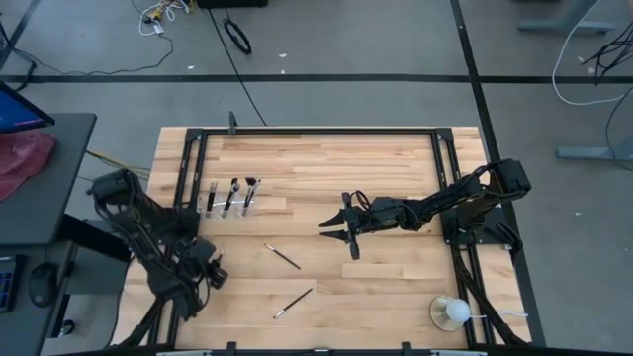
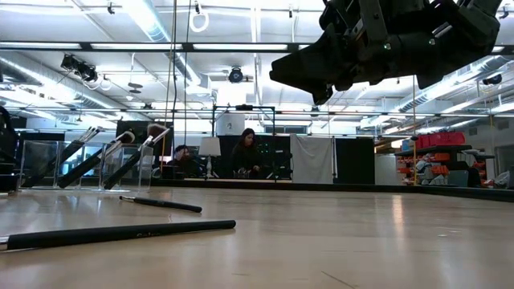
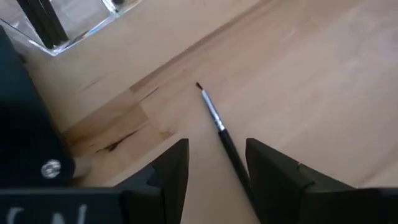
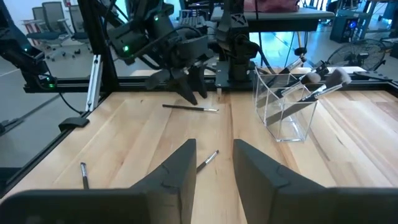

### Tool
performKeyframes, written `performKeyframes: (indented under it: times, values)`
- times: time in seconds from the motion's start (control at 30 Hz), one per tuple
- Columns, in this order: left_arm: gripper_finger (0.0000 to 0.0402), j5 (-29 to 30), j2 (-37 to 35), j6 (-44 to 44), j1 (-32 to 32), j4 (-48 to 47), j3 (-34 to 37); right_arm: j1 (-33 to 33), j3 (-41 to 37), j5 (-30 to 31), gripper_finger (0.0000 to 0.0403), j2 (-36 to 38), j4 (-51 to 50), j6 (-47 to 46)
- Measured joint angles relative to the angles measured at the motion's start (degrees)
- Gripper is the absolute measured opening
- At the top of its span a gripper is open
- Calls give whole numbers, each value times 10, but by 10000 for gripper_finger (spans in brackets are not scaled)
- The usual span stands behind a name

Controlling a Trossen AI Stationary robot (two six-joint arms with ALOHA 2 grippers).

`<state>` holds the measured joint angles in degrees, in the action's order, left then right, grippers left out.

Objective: Put items in baskets/containers
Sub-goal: Put the black liner brush into the transparent organizer

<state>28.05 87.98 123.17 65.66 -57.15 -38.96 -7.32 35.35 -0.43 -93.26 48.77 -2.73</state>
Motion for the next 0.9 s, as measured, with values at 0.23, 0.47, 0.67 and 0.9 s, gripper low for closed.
performKeyframes:
  times: [0.23, 0.47, 0.67, 0.9]
  values:
    - [165, 8, 65, 65, 28, 26, 0, 0, 0, 0, 107, 0, 0, -1]
    - [162, 55, 127, 67, 47, 57, -2, 0, 0, 12, 107, 0, 0, -3]
    - [116, 57, 131, 55, 58, 62, -2, 0, 0, 15, 107, 0, 0, -12]
    - [39, 77, 131, 42, 70, 88, 8, 0, 0, 15, 107, 0, 1, -13]
